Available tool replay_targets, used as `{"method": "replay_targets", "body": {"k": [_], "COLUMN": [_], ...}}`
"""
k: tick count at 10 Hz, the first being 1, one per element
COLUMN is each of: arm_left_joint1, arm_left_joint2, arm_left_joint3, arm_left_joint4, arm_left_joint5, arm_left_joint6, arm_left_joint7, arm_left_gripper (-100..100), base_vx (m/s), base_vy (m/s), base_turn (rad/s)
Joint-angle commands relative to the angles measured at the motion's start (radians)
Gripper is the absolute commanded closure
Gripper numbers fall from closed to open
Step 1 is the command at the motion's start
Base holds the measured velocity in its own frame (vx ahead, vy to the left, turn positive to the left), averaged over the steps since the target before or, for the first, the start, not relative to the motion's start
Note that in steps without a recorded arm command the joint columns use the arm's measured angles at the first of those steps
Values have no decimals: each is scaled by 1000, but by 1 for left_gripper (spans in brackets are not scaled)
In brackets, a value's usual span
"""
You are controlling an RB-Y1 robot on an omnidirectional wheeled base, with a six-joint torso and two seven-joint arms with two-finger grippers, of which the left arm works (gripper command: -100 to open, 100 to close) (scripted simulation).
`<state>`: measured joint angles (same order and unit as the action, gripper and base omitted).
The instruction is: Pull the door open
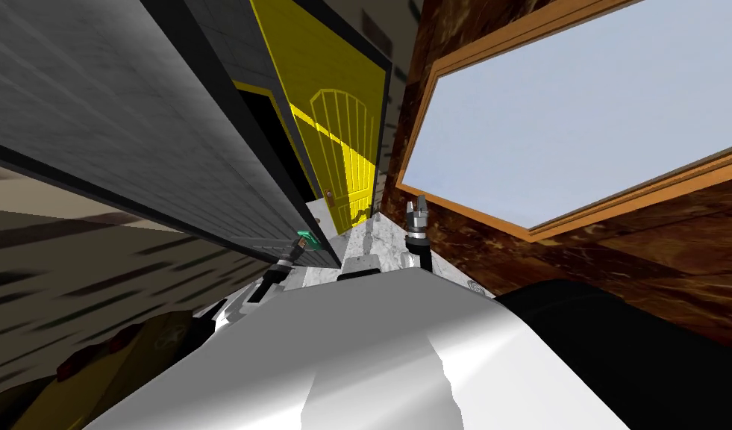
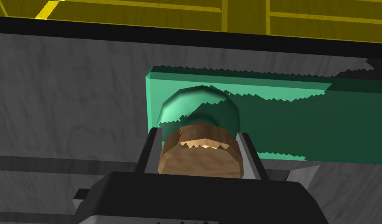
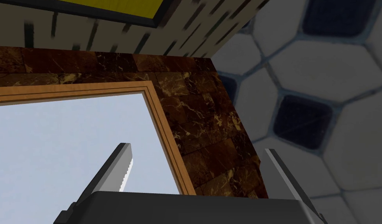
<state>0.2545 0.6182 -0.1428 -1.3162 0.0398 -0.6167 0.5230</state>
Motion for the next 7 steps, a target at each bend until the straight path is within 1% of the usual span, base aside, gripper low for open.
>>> {"method": "replay_targets", "body": {"k": [1, 2, 3, 4, 7], "arm_left_joint1": [8, 15, 10, 17, 28], "arm_left_joint2": [18, 30, 22, 34, 59], "arm_left_joint3": [-9, -14, -10, -16, -25], "arm_left_joint4": [7, 7, 7, 14, 28], "arm_left_joint5": [0, 0, 0, -2, -4], "arm_left_joint6": [-31, -47, -32, -53, -97], "arm_left_joint7": [16, 24, 16, 26, 44], "arm_left_gripper": [100, 100, 100, 100, 100], "base_vx": [-184, -197, -90, -129, -203], "base_vy": [115, 91, 39, 66, 116], "base_turn": [-119, -138, -24, -93, -169]}}
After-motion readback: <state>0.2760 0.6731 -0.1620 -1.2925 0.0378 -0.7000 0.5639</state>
